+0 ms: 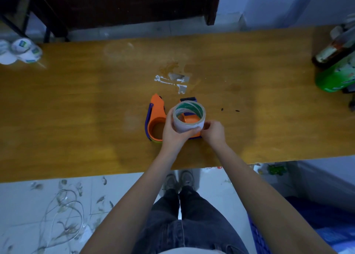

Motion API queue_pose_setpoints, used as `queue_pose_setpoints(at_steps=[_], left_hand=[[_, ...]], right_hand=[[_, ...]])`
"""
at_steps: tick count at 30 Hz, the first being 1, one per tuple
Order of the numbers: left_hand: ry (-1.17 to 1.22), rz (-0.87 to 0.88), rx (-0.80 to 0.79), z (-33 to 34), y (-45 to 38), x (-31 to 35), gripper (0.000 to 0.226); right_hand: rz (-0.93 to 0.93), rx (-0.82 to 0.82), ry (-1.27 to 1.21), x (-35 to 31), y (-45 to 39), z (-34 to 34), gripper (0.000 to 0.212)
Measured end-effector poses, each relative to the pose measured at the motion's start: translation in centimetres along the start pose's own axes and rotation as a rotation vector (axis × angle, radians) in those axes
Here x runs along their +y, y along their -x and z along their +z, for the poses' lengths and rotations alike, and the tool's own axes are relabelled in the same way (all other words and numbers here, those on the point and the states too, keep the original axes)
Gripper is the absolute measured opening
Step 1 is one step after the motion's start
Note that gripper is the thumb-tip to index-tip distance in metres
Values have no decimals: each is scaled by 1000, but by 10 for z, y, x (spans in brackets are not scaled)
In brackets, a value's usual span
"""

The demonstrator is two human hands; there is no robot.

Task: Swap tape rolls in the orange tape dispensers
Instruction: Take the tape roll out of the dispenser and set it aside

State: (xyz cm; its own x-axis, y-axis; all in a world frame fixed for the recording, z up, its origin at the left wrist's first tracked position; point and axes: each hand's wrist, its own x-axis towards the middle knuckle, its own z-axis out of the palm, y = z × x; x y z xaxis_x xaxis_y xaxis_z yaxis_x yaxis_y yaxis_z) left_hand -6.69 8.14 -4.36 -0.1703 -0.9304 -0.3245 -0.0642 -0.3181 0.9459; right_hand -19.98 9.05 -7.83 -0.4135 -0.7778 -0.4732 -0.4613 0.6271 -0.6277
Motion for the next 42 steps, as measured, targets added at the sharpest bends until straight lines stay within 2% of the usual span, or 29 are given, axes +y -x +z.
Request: queue_pose_setpoints(at_steps=[3,5,8,10,12,14,16,20,24,28,32,42], left_hand=[[2,-8,6,-2,1,1,82],[-7,-1,10,-8,4,3,84],[17,30,24,-23,11,8,89],[63,69,35,-37,17,12,91],[80,100,48,-48,24,20,96],[50,144,41,-58,29,26,98],[52,148,59,-72,37,32,97],[93,36,147,-104,54,41,99],[278,-110,404,-146,72,39,63],[294,-103,498,-189,96,31,37],[344,-103,577,-235,115,22,39],[328,-114,579,-391,145,12,37]], right_hand=[[-12,-14,32,2,-1,0,13],[18,-30,-2,4,-1,-1,22],[5,122,-110,-2,7,-15,30],[-55,196,-343,-20,23,-29,30],[-113,11,-544,-46,45,-38,29],[-176,-270,-533,-70,60,-36,30],[-167,-420,-521,-89,65,-23,39],[-160,-474,-588,-107,72,-1,42],[-169,-530,-599,-126,86,25,43],[-160,-626,-590,-150,107,60,48],[-144,-724,-589,-173,133,100,36],[-122,-740,-514,-232,199,224,53]])
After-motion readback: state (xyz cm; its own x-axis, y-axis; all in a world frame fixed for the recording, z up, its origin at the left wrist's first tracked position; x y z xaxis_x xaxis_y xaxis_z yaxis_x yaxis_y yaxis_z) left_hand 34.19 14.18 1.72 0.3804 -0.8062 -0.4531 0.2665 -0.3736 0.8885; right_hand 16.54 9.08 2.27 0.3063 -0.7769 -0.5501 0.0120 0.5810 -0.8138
